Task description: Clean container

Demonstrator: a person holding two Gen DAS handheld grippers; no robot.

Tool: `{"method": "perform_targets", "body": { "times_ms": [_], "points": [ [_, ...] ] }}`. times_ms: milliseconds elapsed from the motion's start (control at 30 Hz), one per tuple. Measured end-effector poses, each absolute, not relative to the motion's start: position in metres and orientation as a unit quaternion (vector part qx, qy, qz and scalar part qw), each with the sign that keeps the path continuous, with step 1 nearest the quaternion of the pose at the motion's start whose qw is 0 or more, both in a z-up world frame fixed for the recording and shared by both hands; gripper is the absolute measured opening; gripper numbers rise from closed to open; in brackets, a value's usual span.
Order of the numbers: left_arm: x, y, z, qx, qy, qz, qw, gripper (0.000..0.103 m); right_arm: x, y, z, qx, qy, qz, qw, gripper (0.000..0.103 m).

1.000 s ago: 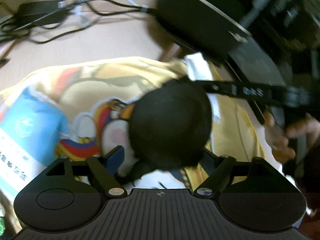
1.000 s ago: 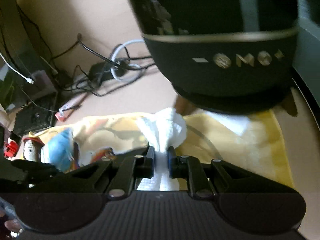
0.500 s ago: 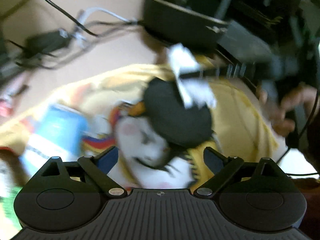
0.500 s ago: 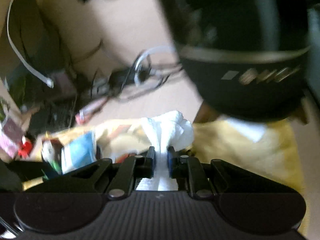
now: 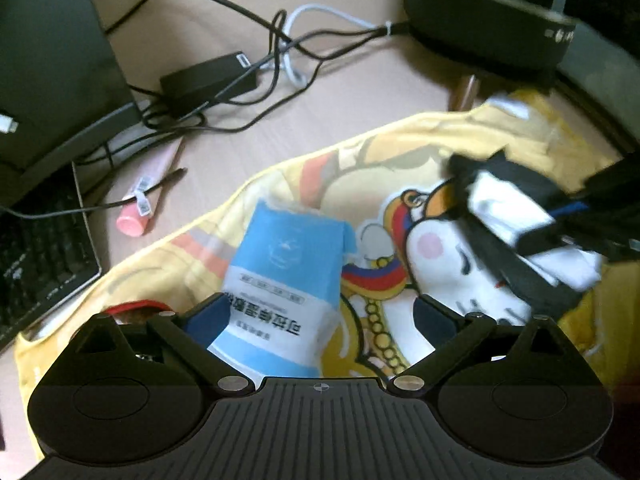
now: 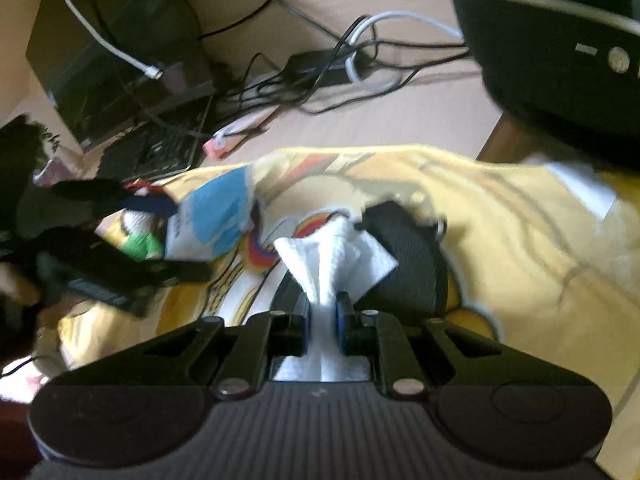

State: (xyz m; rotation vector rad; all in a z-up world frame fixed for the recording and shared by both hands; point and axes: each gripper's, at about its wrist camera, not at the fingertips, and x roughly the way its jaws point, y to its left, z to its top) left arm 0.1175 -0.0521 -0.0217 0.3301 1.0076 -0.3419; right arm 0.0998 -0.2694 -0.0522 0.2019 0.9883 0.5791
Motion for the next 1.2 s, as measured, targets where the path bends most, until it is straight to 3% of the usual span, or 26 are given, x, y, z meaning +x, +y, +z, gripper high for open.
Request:
{"method": "perform_targets", "body": {
  "times_ms": [567, 767, 1000, 1200],
  "points": [
    [0.103, -0.041, -0.003, -0.037, 0.543, -0.199, 0.815, 0.101, 0.099, -0.283, -0.04, 0.099, 0.441, 0.243, 0.858, 0.016],
    [0.084, -0.014, 0.019, -0.011, 0.503, -0.159, 0.85, 0.101, 0.1, -0.276, -0.05, 0.067, 0.457, 0.238, 0.855, 0.016],
    [0.097, 0.045, 0.026, -0.056, 0.485, -0.013, 0.872, 0.101, 0.093, -0.263, -0.043, 0.087, 0.45, 0.284, 0.842, 0.016],
    [0.096, -0.009, 0.021, -0.014, 0.497, -0.113, 0.86, 0.101, 0.088, -0.268, -0.055, 0.089, 0.473, 0.269, 0.834, 0.016]
  ]
}}
